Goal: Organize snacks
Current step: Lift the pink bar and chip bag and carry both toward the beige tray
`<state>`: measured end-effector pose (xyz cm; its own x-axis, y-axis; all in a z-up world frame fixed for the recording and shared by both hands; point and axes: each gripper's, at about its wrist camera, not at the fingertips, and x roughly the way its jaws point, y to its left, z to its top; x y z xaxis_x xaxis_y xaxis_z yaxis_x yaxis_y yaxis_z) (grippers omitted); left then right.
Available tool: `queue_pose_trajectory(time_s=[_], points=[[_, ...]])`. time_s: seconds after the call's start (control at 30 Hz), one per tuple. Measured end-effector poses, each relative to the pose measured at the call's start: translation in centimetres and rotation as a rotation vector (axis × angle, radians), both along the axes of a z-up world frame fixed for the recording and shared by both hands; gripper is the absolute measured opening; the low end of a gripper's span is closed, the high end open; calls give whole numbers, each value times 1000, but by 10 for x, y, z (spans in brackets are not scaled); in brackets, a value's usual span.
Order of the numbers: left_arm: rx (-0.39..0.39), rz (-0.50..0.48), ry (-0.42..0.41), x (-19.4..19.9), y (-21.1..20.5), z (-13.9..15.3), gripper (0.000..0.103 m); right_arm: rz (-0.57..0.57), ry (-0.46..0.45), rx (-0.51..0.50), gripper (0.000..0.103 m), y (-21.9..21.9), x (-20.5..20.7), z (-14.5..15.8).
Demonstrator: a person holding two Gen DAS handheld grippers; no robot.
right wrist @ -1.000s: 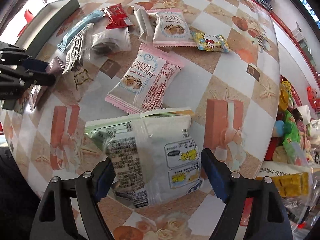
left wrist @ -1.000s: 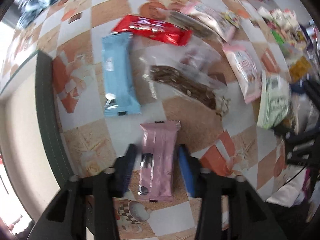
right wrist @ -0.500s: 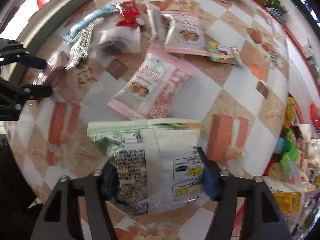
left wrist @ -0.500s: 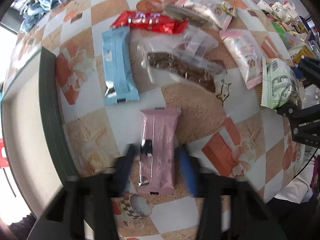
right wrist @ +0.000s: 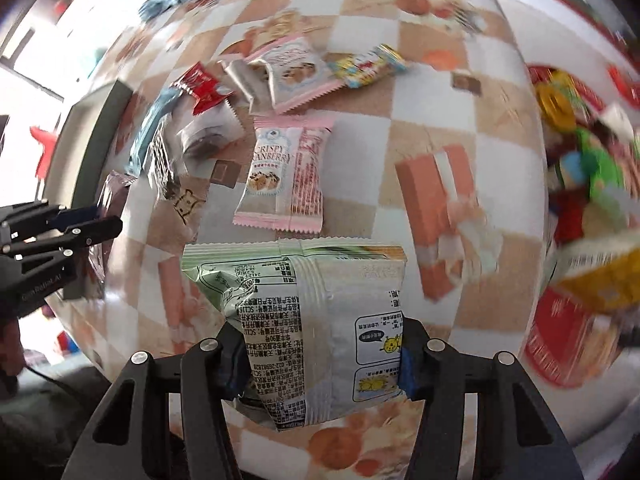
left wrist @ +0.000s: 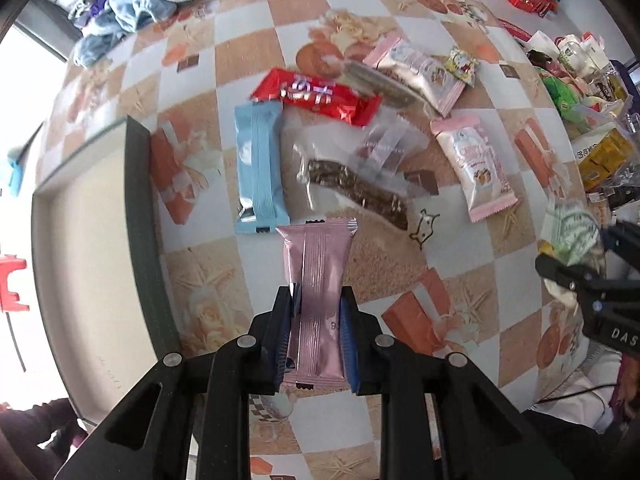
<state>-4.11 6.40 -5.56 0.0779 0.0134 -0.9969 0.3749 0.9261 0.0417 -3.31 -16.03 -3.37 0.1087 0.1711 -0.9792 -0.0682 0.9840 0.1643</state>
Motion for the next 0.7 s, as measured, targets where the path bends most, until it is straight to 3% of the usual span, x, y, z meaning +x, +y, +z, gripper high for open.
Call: queue_pose_trajectory(time_s=[0.4, 0.7], points=[[-24, -29, -24, -38, -38, 41, 25, -137, 23, 38, 57, -11, -25, 9], [-51, 14, 45, -33, -31, 27, 25, -158, 62, 34, 57, -9, -24, -1]])
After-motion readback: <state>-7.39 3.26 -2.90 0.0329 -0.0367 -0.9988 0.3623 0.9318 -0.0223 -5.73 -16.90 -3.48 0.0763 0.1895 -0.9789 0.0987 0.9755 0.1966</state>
